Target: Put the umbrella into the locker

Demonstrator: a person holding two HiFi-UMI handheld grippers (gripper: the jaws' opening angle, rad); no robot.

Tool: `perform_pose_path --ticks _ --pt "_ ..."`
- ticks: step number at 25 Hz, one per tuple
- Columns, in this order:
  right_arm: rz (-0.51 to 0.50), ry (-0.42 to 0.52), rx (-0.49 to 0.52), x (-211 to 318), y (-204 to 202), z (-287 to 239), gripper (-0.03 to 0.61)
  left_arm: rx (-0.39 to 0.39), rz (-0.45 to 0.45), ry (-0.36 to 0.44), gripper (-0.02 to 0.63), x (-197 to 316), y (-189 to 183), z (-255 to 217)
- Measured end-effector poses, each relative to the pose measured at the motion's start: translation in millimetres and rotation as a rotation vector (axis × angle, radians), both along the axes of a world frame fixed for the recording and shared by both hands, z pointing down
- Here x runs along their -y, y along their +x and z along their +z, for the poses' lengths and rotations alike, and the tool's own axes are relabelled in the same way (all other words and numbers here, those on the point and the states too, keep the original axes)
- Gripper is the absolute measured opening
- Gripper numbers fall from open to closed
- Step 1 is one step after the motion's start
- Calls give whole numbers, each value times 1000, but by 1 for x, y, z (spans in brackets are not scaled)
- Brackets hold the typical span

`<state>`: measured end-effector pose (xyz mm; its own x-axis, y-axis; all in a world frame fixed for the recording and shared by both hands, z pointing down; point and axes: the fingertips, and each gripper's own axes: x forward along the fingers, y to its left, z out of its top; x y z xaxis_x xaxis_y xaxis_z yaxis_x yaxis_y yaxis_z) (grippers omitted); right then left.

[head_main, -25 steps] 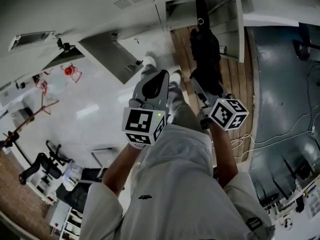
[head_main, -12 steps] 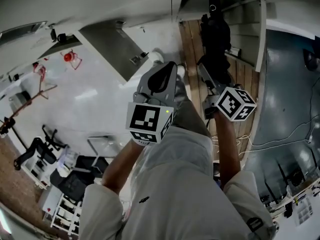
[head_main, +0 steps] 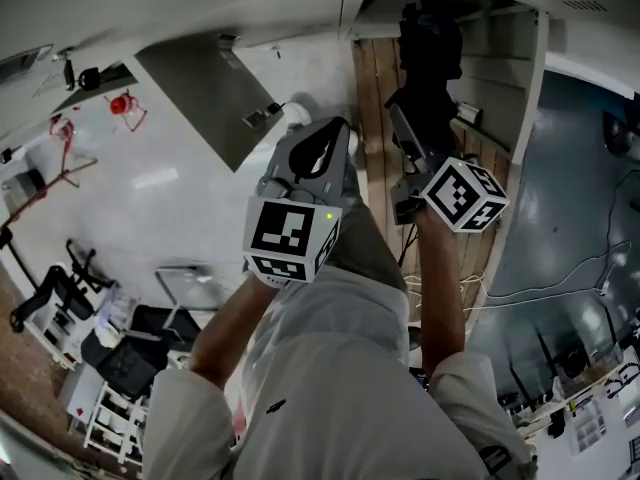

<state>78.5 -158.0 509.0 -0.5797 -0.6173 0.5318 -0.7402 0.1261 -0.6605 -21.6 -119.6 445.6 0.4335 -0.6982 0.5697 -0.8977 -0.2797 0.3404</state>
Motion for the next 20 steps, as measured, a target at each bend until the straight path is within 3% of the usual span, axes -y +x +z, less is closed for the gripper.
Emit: perform_pose_path --ticks 20 --pt "20 46 -20 65 -7 26 264 -40 -49 0 18 31 10 15"
